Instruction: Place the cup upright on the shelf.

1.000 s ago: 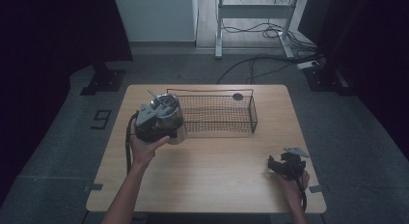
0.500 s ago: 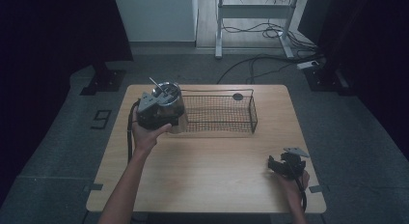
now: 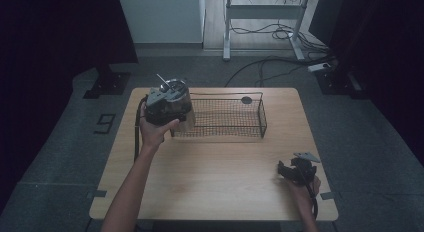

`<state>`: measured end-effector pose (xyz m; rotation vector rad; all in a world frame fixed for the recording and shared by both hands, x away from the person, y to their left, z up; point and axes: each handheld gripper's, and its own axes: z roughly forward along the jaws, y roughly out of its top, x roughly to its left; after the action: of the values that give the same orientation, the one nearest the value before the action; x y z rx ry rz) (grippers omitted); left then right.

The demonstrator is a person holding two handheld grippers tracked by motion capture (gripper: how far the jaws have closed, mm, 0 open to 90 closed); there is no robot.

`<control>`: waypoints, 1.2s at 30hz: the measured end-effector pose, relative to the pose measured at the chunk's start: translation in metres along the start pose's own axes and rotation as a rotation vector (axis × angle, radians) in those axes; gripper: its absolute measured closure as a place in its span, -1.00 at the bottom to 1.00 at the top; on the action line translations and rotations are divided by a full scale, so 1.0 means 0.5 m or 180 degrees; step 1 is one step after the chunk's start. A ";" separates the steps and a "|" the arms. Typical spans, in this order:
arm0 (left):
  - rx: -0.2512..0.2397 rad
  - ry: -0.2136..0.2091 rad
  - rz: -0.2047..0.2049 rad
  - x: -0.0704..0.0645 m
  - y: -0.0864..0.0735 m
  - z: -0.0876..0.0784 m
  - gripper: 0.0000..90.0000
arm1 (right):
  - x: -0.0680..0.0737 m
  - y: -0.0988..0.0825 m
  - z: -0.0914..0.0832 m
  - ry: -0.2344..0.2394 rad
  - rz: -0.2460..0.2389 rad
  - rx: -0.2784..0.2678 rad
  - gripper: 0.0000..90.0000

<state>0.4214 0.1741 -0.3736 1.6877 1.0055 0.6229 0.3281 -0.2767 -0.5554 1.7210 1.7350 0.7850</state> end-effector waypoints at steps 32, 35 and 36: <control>0.0093 0.0206 -0.0120 0.034 -0.013 0.100 -0.91 | 0.000 0.000 0.000 0.0001 -0.0001 0.0003 -0.64; 0.0090 0.0232 -0.0071 0.032 -0.004 0.101 -0.91 | 0.000 0.000 0.000 0.0002 -0.0003 0.0003 -0.64; 0.0055 0.0186 -0.0129 0.035 0.002 0.104 -0.91 | 0.000 0.000 0.000 0.0001 -0.0002 0.0003 -0.64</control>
<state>0.4721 0.1624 -0.3912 1.6684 1.0869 0.6419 0.3279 -0.2768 -0.5554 1.7210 1.7363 0.7843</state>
